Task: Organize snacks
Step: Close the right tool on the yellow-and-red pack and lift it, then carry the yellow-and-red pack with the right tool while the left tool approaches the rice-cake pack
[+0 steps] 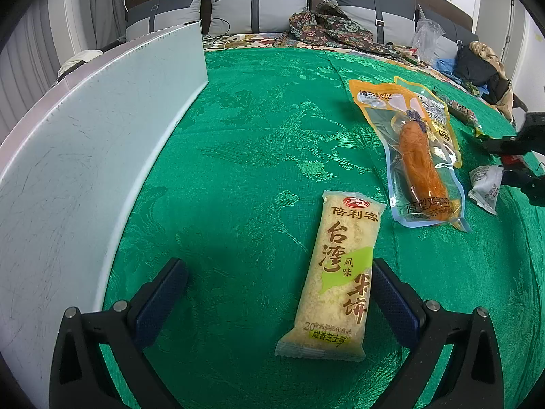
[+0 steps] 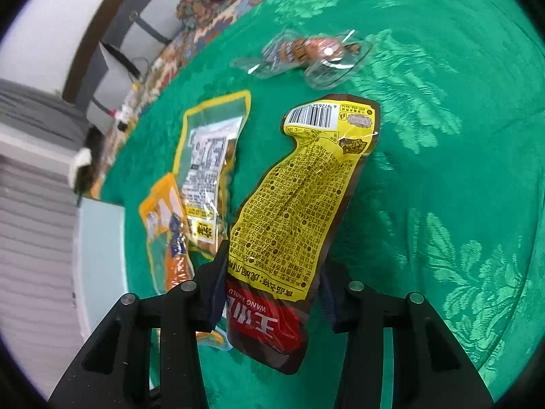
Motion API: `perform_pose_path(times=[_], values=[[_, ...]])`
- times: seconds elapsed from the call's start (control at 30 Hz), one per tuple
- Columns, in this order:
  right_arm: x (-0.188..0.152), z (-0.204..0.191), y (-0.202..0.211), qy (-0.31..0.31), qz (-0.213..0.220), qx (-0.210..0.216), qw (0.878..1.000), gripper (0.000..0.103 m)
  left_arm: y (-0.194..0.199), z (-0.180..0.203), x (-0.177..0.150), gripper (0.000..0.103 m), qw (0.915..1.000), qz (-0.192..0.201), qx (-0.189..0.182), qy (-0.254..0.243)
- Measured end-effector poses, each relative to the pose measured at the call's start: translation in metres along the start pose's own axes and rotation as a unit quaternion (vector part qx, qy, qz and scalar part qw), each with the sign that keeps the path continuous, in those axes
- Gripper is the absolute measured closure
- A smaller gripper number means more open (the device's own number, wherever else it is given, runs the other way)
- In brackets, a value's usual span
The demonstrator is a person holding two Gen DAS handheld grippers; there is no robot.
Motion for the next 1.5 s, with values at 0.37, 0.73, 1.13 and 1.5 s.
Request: perform_pose_path(times=[0.37,0.73,1.13,1.5], values=[[-0.017,0.033,0.053,0.014,0.033,0.041,0.999,0.056,0.0,0.0,0.0,0.0,1.0,0.0,0.0,0.0],[-0.095,0.064,0.077,0.113,0.004,0.073,0.991,0.052,0.0,0.0,0.0,0.0,1.0,0.0,0.0,0.0],[-0.087,0.08,0.102,0.127,0.007,-0.02,0.992,0.035,0.0,0.0,0.001,0.0,0.9999,-0.007,-0.007,-0.008],[-0.106,0.049,0.067,0.261,-0.035,-0.161,0.951,0.03,0.008,0.04,-0.001,0.024,0.9914,-0.083,-0.061,-0.081]])
Point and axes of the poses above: each gripper's, at about its wrist camera, not at the fingertips, and y roughly against the way its jaws point, z to its right, x to its top, the point moved 5 cm from there along -y, roughly the way its jaws point, and after that the axes turned 7 degrees about z, right-handed, at the moved point
